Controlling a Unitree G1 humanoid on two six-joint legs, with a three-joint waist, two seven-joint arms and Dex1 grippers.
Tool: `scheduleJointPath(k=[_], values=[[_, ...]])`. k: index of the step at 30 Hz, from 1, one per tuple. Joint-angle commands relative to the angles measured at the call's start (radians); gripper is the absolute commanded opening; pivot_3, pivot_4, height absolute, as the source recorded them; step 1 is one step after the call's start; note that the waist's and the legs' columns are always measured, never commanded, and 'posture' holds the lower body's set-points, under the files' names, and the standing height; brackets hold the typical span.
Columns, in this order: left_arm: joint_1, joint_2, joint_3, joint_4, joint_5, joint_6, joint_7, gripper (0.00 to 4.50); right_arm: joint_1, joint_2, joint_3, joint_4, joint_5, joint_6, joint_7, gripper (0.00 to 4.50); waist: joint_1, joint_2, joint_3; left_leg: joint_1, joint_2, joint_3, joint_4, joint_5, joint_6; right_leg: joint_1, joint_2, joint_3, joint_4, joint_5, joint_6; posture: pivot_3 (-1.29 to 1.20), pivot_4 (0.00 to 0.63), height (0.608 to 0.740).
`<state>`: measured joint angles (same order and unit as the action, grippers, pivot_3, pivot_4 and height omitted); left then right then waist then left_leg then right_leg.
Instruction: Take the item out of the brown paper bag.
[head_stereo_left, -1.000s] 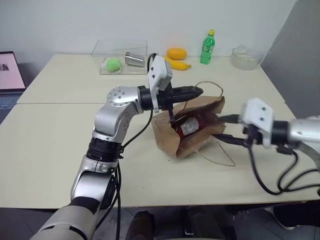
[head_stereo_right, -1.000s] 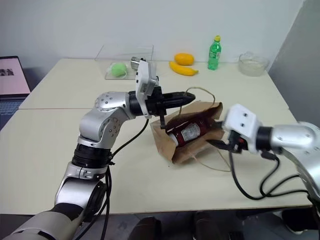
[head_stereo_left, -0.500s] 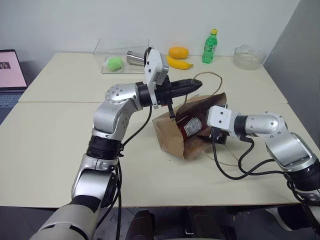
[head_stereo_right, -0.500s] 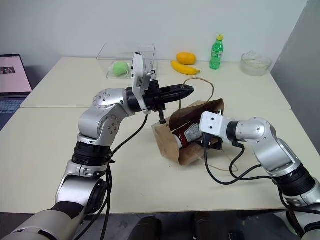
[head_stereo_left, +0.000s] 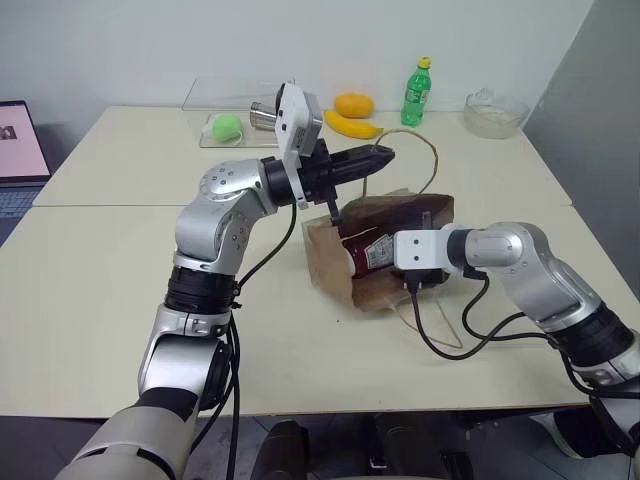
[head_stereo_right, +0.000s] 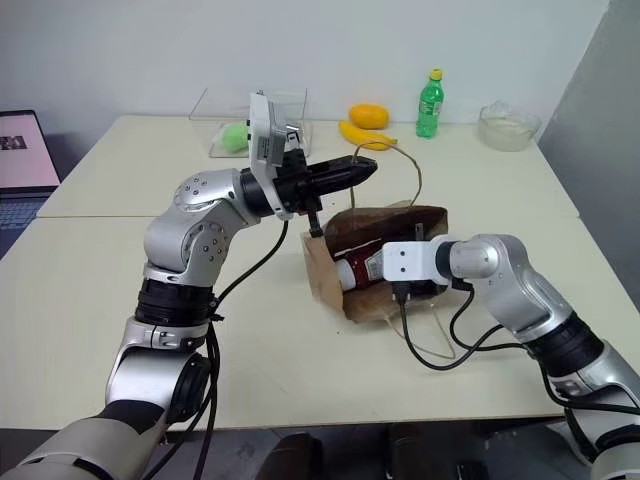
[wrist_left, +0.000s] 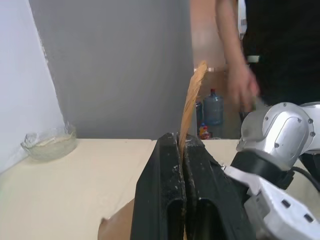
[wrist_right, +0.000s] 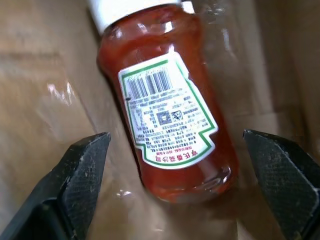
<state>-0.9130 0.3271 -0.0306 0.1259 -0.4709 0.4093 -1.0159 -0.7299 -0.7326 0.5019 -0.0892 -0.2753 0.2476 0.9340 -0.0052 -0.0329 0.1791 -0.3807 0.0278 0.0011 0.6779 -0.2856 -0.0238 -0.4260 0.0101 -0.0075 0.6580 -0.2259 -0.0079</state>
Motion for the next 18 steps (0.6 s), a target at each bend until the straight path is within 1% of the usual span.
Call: scheduleJointPath(k=[1,6,8,12,18], values=[[-0.032,0.000,0.029,-0.039,-0.032,-0.006,0.002,0.00,-0.063,0.030,0.018,0.043,-0.068,-0.042,0.011,4.47,0.000,0.000,0.000,0.000,0.000,0.000,0.000,0.000,0.000,0.000,0.000,0.000,0.000,0.000,0.000,0.00,0.150,0.740],[-0.022,0.004,0.025,-0.051,-0.038,0.000,-0.002,0.00,-0.091,0.104,0.035,0.061,-0.115,-0.002,0.018,4.47,0.000,0.000,0.000,0.000,0.000,-0.001,0.000,0.000,0.000,0.000,0.000,0.000,0.000,0.000,-0.001,0.00,0.150,0.740],[-0.018,0.006,0.025,-0.055,-0.040,0.003,-0.003,0.00,-0.104,0.133,0.052,0.086,-0.162,0.017,0.009,4.47,0.000,0.000,0.000,0.000,0.001,-0.001,0.000,0.000,0.000,0.000,0.000,0.000,0.000,0.001,-0.001,0.00,0.150,0.740],[-0.014,0.004,0.020,-0.059,-0.046,0.005,-0.001,0.00,-0.117,0.197,0.074,0.150,-0.194,0.040,0.010,4.47,0.000,0.000,0.000,0.000,0.000,0.000,0.000,0.000,0.000,0.000,-0.001,0.000,0.001,0.001,-0.001,0.00,0.150,0.740],[-0.012,-0.003,0.018,-0.059,-0.045,0.005,0.002,0.00,-0.144,0.245,0.109,0.330,-0.248,-0.006,-0.014,4.47,0.000,0.000,0.000,0.000,0.000,0.000,0.000,0.000,0.000,0.000,-0.001,0.000,0.001,0.002,-0.003,0.00,0.150,0.740]])
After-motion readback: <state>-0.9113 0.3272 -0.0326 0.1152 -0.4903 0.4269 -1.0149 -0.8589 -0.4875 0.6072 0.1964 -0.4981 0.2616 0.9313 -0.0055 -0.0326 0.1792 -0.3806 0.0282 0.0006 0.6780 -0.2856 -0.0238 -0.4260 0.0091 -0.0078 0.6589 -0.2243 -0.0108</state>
